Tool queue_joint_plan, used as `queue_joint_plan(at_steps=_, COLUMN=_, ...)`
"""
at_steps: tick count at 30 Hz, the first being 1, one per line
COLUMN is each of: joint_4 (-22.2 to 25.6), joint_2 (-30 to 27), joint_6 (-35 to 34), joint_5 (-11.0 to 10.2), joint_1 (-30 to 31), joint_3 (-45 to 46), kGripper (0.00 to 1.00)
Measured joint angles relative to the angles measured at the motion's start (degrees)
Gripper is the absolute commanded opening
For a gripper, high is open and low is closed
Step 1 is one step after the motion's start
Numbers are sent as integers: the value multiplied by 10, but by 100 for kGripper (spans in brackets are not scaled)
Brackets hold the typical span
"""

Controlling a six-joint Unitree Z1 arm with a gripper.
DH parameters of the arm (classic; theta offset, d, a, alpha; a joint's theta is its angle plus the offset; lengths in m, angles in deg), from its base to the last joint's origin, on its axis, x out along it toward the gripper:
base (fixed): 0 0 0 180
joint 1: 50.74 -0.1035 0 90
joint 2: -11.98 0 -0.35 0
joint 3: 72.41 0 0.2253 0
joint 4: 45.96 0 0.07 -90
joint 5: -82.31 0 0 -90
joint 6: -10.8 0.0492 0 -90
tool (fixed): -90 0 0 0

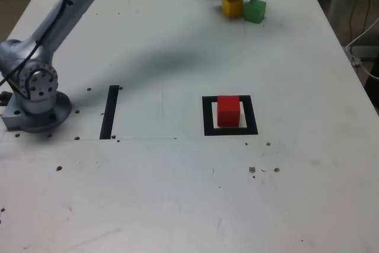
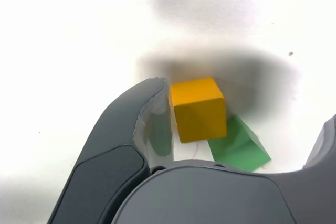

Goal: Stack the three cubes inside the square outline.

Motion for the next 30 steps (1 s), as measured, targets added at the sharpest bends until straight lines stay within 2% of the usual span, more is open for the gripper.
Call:
queue_joint_plan(at_steps=12, joint_4=11, joint_2=21, joint_6=3, joint_5=12, joint_1=-2, joint_3=3, kGripper=97)
queue_joint_plan(at_steps=18, joint_4=11, joint_2=28, joint_6=3, joint_5=24, joint_1=-2, joint_3=10, kGripper=92)
queue_joint_plan(at_steps=24, joint_4=12, joint_2=30, joint_6=-2, joint_5=29, joint_1=-2, joint_3=19, kGripper=76)
queue_joint_plan(at_steps=30, joint_4=11, joint_2=30, joint_6=-8, joint_5=29, joint_1=-2, joint_3=21, kGripper=44)
